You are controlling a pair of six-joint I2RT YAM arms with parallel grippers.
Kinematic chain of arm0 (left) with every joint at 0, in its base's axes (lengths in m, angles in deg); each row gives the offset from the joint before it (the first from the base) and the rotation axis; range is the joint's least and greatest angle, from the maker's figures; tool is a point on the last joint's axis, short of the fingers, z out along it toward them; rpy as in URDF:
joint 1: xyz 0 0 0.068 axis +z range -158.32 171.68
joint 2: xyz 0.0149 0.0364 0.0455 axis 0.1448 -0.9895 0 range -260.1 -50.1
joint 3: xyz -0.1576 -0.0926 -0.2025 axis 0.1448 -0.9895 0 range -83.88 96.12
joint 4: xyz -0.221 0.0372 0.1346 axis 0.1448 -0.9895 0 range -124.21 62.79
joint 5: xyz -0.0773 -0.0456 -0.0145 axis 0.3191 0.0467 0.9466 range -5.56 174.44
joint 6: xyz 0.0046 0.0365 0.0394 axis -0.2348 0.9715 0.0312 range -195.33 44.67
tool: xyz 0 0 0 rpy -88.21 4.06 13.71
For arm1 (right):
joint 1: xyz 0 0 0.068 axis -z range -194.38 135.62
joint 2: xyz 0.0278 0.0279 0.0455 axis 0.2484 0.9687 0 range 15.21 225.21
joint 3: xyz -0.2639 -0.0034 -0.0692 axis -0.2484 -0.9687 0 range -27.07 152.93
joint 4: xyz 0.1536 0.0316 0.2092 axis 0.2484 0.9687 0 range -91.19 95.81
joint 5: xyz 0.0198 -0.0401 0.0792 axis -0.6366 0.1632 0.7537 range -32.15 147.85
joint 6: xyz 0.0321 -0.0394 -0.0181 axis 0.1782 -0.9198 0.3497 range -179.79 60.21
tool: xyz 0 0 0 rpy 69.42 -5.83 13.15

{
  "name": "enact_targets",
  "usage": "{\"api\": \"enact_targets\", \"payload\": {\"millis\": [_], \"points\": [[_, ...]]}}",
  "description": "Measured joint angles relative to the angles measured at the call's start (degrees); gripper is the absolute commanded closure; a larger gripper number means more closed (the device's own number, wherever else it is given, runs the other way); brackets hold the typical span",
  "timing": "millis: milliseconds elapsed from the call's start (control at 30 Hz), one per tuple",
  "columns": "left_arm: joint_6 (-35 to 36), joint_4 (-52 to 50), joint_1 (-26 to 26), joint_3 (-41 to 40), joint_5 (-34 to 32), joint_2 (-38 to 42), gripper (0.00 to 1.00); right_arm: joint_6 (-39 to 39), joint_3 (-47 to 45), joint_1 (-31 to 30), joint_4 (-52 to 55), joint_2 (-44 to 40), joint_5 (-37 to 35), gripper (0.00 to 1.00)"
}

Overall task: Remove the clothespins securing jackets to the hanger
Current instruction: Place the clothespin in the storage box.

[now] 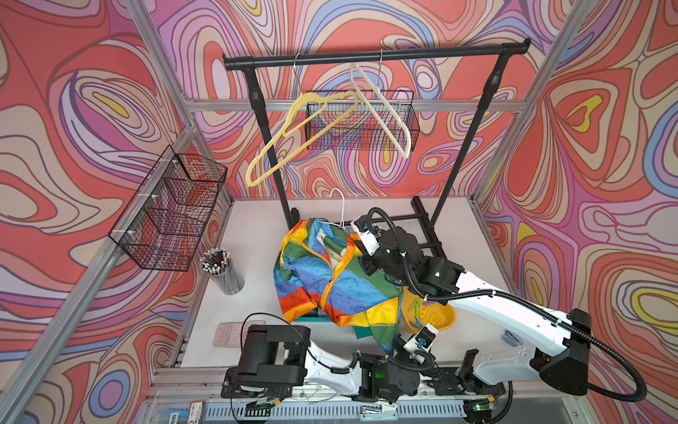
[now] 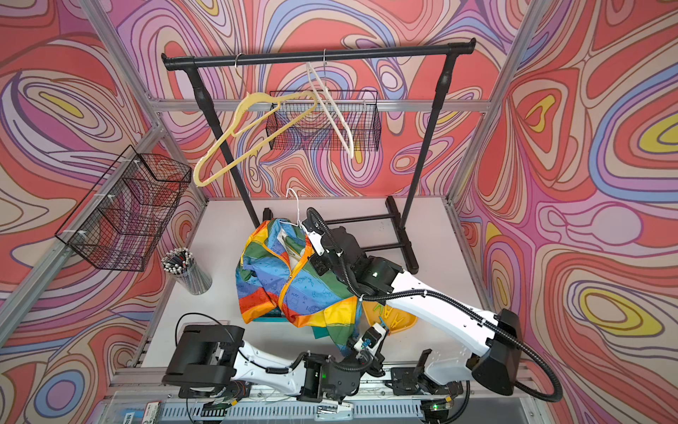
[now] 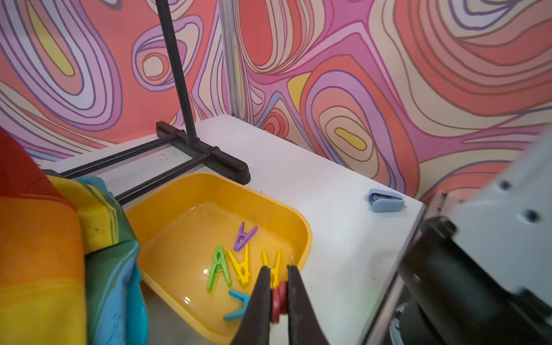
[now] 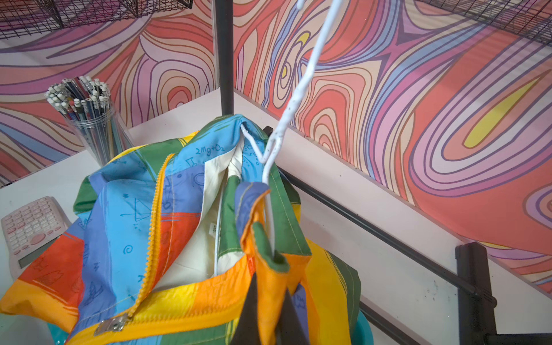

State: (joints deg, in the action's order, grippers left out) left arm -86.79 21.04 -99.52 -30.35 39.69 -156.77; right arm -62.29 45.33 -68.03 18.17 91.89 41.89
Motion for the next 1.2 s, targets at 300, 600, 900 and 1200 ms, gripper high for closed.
{"api": "enact_targets", "payload": {"millis": [300,600,900,1200], "points": [[-5.7,-10.4,6.78,7.74,5.92,-4.55,0.56,0.5,-0.7,0.0,0.44,-2.01,0.37,1.0],[-12.63,-26.08,6.95,11.34,11.04,-4.48,0.15,0.5,-1.16,0.0,0.42,-2.34,0.59,1.0],[-5.73,-27.04,-3.98,4.42,5.68,18.78,0.15,0.52,-1.62,0.0,0.39,-2.73,1.99,1.0],[-1.62,-34.8,-5.07,-4.74,-8.44,48.09,0.16,0.94,-3.8,0.02,0.0,-5.42,3.5,1.0]]}}
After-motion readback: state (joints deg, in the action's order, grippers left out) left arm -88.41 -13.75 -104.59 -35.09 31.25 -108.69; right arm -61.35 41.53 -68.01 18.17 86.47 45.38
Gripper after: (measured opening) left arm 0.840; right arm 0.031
